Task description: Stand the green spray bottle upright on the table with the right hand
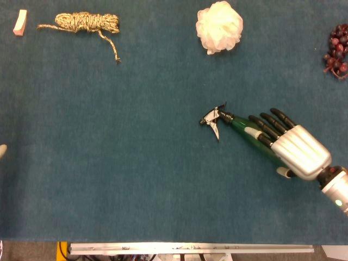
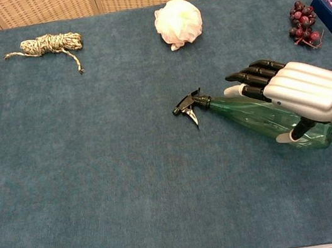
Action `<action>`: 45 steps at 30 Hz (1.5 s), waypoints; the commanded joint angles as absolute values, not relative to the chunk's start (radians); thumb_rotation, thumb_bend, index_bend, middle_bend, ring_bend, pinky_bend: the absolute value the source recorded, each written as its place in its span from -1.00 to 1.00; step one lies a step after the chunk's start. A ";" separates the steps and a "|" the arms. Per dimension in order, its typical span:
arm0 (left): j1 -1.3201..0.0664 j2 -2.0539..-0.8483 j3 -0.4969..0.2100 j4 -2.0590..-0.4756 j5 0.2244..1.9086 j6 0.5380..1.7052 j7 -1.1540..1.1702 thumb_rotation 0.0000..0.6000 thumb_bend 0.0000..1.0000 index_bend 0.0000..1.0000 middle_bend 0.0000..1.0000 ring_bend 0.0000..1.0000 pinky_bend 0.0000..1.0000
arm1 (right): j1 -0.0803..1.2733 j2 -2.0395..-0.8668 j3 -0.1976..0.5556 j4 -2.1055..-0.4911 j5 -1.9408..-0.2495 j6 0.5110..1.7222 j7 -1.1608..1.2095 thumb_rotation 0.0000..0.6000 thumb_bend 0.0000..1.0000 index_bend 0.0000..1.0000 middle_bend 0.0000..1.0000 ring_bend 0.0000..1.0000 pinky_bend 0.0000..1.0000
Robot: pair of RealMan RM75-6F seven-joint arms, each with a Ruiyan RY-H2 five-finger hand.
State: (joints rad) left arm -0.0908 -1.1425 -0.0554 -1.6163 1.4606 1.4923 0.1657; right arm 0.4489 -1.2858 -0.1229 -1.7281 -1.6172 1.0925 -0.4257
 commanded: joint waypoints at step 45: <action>-0.091 -1.143 -0.055 -1.616 1.461 1.493 0.165 1.00 -1.00 -1.00 -1.00 -1.00 -1.00 | 0.411 -1.091 -0.045 -1.972 -1.407 1.045 -0.437 1.00 -1.00 -0.65 -0.83 -1.00 -0.91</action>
